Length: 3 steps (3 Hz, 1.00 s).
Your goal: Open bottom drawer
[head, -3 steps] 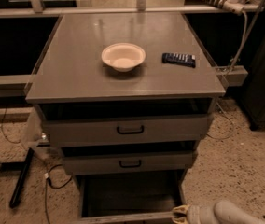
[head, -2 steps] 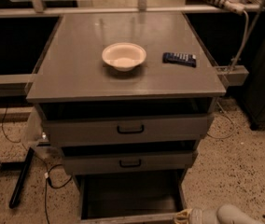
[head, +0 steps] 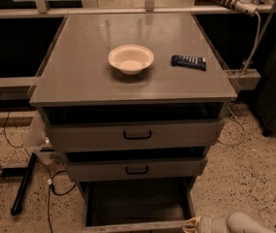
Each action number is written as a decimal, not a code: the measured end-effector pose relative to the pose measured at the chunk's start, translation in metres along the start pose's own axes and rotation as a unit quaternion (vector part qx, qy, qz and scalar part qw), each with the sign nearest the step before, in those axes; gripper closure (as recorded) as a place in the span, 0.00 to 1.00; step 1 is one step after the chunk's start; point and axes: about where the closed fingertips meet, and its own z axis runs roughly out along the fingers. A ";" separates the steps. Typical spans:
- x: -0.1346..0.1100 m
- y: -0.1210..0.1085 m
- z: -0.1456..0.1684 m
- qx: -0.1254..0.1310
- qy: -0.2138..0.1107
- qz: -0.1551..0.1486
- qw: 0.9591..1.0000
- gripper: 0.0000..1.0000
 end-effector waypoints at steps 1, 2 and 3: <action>0.000 0.000 0.000 0.000 0.000 0.000 1.000 0.58; 0.000 0.000 0.000 0.000 0.000 0.000 1.000 0.35; 0.000 0.000 0.000 0.000 0.000 0.000 1.000 0.12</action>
Offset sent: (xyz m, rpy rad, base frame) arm 0.0000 0.0000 0.0000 0.0000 0.0000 0.0000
